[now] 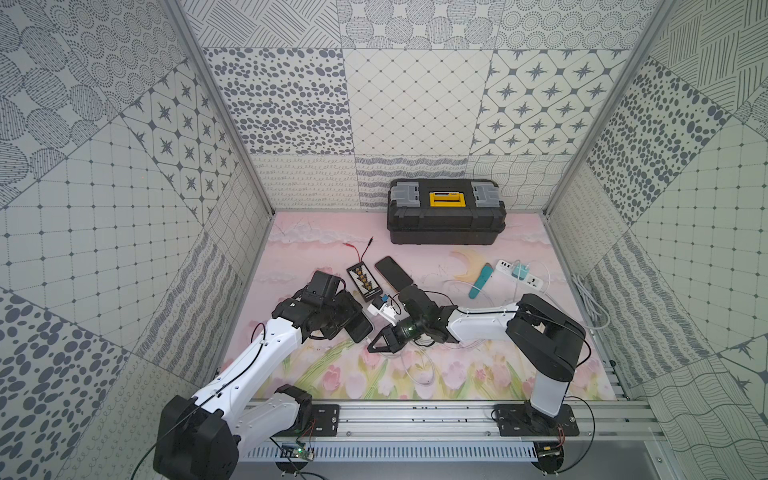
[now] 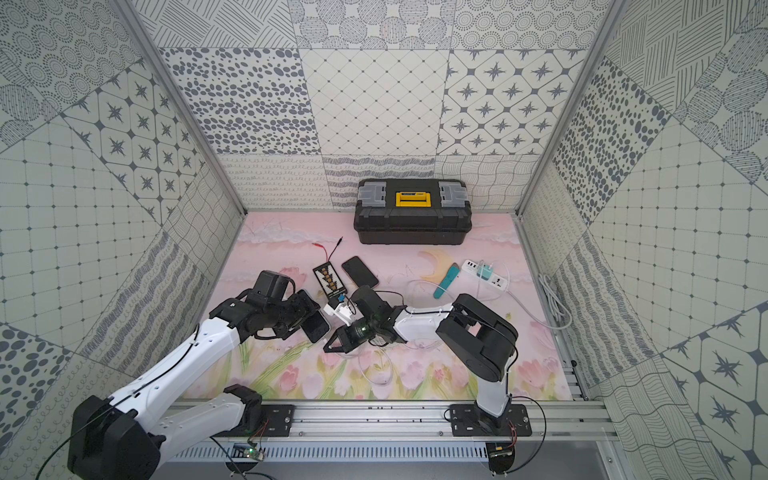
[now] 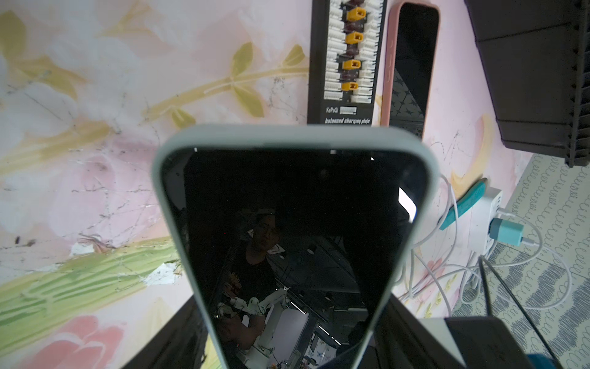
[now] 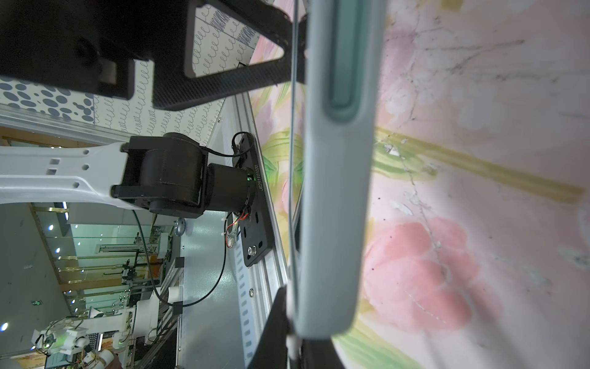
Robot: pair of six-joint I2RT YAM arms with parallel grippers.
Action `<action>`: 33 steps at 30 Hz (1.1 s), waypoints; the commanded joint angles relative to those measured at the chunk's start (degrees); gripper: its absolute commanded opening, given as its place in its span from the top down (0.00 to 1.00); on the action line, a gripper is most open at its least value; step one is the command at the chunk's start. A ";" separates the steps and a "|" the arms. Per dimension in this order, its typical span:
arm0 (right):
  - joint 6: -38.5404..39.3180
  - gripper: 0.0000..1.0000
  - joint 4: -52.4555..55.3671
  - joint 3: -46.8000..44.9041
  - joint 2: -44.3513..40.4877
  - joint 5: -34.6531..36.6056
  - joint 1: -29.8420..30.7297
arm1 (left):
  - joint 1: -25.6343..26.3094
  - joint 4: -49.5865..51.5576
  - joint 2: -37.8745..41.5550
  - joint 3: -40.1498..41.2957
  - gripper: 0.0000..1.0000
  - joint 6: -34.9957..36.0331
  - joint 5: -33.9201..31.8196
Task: Plug the charging cable into the phone
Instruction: Insert the charging cable into the phone.
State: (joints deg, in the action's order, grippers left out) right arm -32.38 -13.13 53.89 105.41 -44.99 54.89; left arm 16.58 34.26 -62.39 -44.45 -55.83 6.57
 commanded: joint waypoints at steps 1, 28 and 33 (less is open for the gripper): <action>0.35 1.00 -5.26 2.43 0.73 0.60 -0.30 | 0.29 -1.37 0.93 0.20 0.89 -0.95 5.39; 1.22 1.00 -5.94 1.35 0.37 0.44 -2.48 | 0.28 0.01 2.85 2.09 0.90 -1.45 9.60; 1.76 1.00 -5.72 1.13 -0.44 0.39 -2.90 | 0.30 1.31 2.74 1.76 0.90 -0.84 10.12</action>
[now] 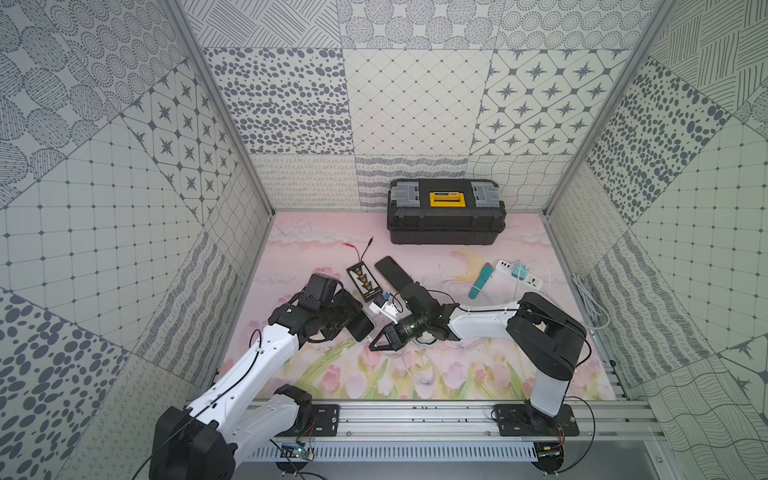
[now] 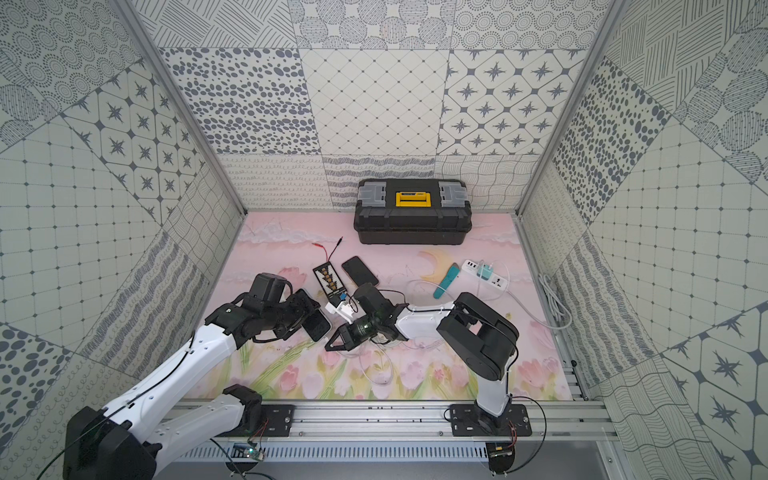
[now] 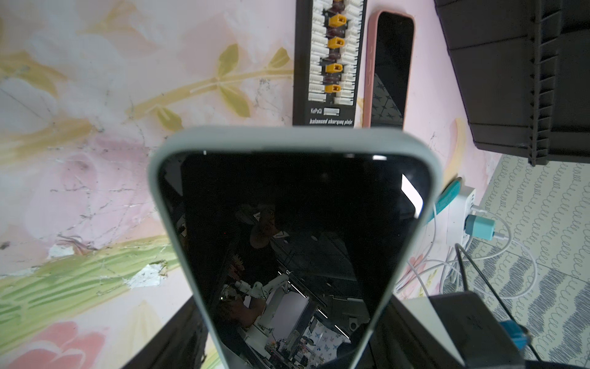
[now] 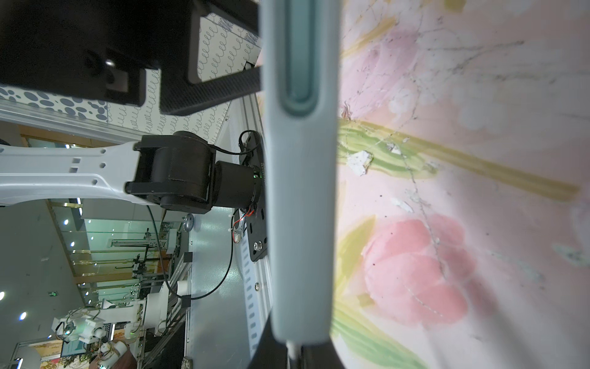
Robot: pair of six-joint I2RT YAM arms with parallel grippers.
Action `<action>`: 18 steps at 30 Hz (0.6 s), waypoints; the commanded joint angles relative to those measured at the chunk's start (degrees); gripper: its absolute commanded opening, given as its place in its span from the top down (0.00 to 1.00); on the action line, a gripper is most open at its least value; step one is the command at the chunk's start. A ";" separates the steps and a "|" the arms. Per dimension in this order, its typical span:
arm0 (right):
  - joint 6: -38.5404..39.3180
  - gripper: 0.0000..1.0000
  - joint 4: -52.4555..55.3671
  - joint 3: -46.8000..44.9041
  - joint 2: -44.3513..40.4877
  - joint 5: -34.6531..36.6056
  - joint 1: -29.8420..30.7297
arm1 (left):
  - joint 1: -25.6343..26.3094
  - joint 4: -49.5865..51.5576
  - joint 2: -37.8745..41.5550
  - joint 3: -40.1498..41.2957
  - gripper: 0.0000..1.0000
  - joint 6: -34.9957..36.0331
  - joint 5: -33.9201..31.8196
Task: Plug the charging cable into the phone
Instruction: Insert the charging cable into the phone.
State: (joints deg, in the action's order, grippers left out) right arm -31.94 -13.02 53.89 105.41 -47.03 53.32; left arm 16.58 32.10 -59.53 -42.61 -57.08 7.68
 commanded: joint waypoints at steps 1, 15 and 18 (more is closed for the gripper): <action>1.46 1.00 -5.66 1.09 -0.53 2.45 -1.32 | 0.31 3.74 -0.22 -0.17 0.90 0.54 9.13; 3.61 1.00 -4.33 -0.02 -1.74 2.49 -1.69 | 0.31 6.68 -1.03 -2.17 0.90 1.64 9.48; 3.65 1.00 -4.31 -0.14 -2.08 2.38 -1.98 | 0.24 7.90 -1.58 -2.83 0.90 2.41 9.33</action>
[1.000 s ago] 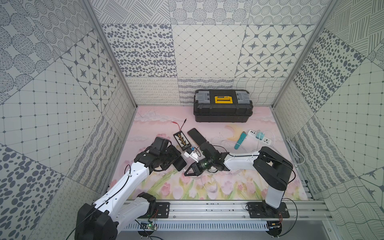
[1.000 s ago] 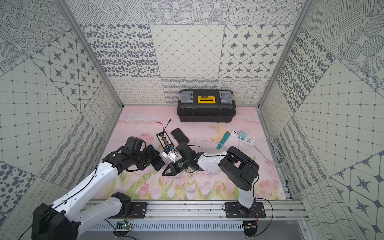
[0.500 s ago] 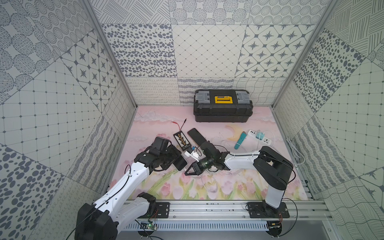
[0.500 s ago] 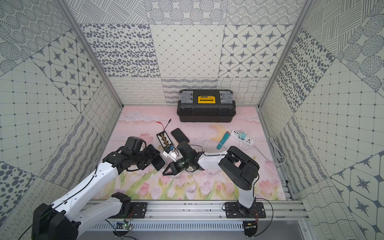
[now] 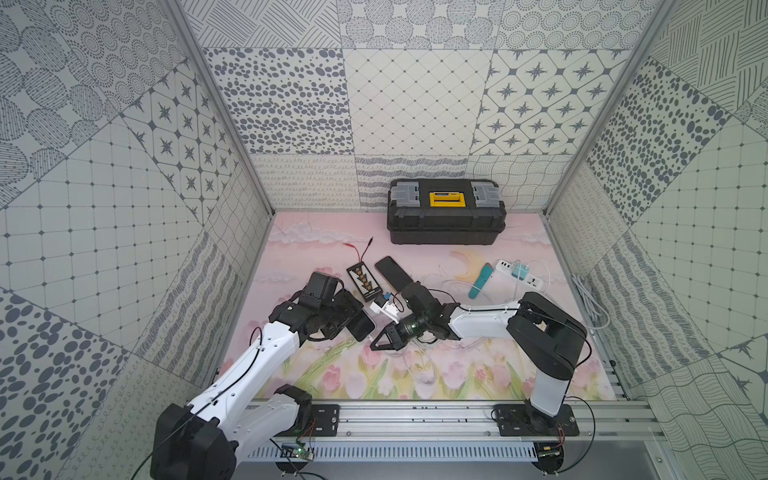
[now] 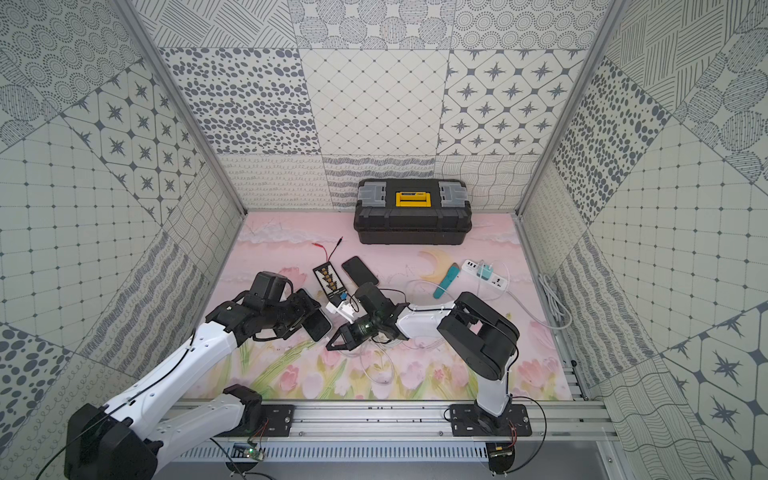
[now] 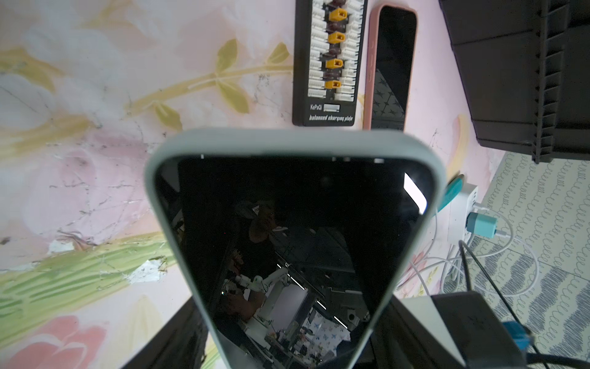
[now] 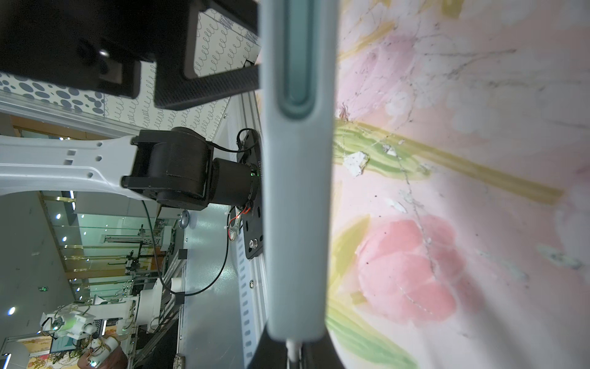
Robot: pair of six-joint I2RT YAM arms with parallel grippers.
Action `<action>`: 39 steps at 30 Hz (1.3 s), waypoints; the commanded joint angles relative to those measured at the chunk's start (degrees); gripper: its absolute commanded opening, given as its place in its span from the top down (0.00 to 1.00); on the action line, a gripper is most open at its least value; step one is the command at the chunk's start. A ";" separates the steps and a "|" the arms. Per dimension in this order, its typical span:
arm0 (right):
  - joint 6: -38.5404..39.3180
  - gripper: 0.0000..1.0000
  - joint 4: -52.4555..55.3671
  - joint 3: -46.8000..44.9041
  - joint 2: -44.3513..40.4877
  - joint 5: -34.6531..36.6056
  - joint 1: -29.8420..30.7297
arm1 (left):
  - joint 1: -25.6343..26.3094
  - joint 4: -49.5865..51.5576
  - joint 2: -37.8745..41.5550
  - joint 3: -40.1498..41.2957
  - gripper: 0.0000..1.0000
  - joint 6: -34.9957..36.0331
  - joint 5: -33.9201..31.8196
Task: Plug the charging cable into the phone
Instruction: Insert the charging cable into the phone.
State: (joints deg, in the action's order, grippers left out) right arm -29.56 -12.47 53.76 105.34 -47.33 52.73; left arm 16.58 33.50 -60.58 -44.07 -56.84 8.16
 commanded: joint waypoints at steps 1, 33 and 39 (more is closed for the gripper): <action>1.26 1.00 -4.85 0.03 -2.05 2.61 -1.36 | 0.19 6.75 -0.82 -1.63 0.90 2.37 8.89; 2.02 1.00 -4.50 3.61 -0.05 3.09 -1.35 | 0.30 4.00 -3.78 0.53 0.90 0.29 14.96; 3.81 1.00 -4.26 4.17 0.18 3.75 -1.43 | 0.28 2.81 -4.23 1.55 0.90 0.21 18.18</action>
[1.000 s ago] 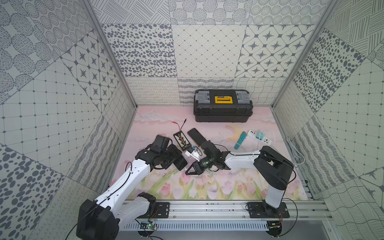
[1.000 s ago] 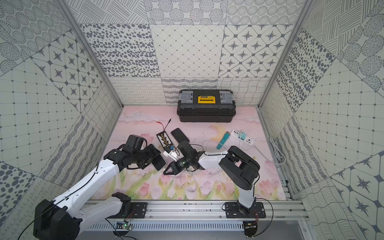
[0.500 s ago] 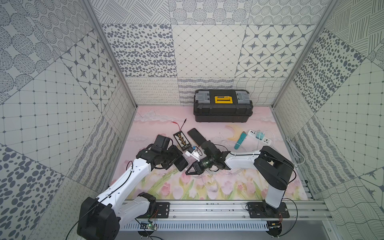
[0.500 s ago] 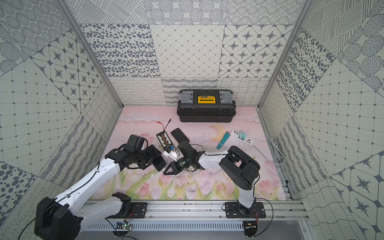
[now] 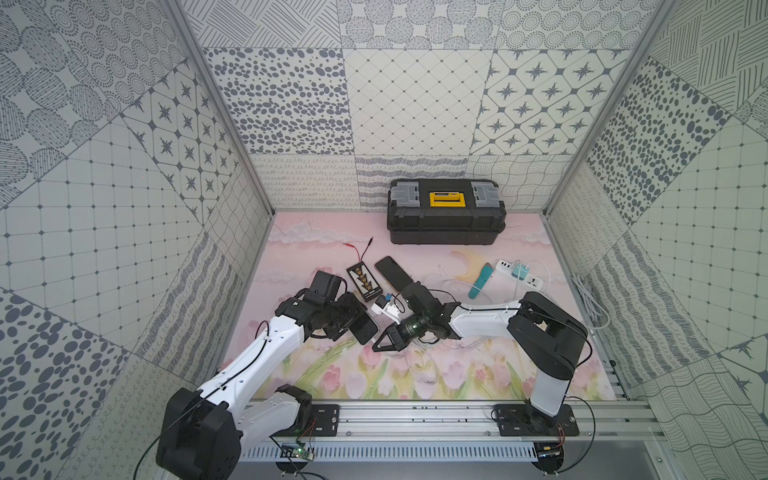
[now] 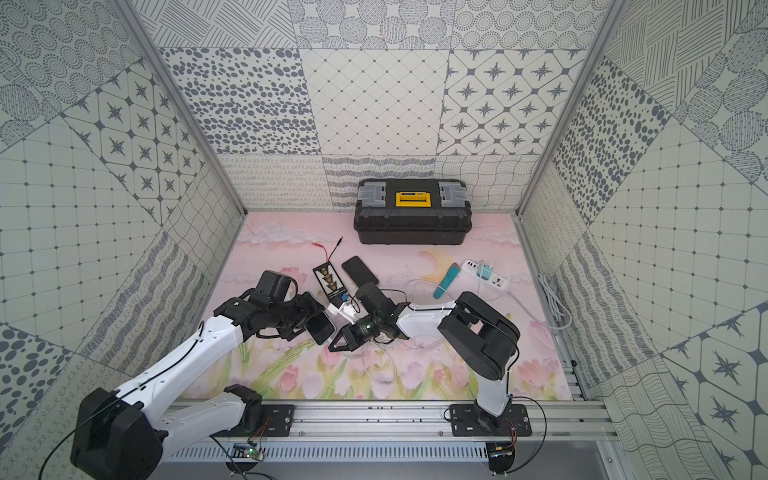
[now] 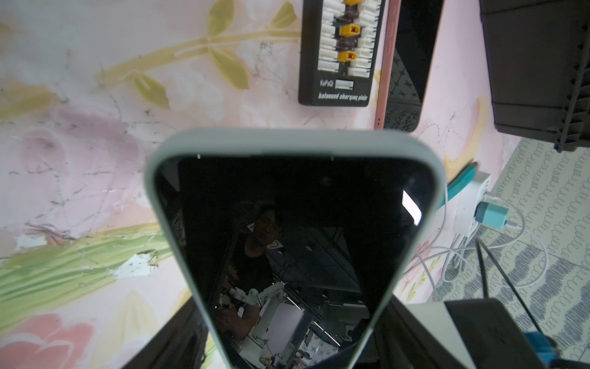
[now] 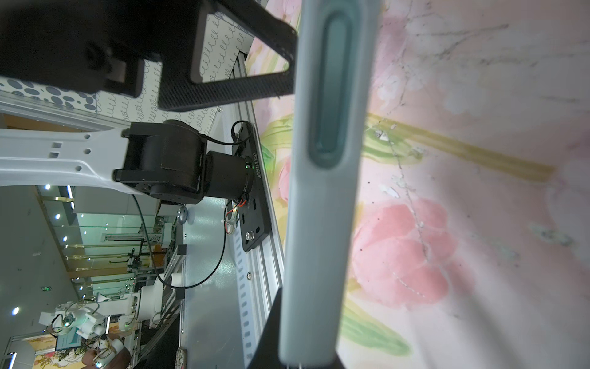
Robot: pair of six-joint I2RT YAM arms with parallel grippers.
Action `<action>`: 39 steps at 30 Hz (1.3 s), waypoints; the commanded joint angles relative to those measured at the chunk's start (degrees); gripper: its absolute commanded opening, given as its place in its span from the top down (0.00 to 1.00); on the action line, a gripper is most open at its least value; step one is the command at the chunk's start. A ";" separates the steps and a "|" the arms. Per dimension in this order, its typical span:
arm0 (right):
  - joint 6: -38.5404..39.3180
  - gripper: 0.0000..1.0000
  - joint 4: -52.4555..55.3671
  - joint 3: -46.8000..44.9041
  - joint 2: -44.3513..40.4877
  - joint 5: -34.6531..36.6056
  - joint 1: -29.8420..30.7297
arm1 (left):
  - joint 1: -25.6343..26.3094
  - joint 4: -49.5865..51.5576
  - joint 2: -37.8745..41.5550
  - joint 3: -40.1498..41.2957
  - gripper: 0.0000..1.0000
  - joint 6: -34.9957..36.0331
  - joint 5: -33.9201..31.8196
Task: Plug the charging cable into the phone
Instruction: Insert the charging cable into the phone.
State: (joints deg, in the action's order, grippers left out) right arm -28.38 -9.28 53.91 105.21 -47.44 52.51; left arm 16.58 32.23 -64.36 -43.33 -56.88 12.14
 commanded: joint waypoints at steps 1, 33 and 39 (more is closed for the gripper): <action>2.88 1.00 -7.36 4.08 0.41 3.96 -1.19 | 0.23 4.11 -0.40 0.86 0.90 0.31 14.56; 3.56 0.95 -9.04 3.77 0.07 5.11 -3.00 | 0.19 3.86 -1.38 1.24 0.89 -0.24 14.61; 3.75 0.90 -9.39 2.95 -0.27 5.12 -3.10 | 0.21 4.51 -1.89 0.18 0.89 0.11 13.55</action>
State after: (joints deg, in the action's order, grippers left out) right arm -26.09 -7.22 54.81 106.02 -47.18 51.07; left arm 16.56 27.97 -65.84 -42.19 -57.28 13.15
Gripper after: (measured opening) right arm 0.100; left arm 0.771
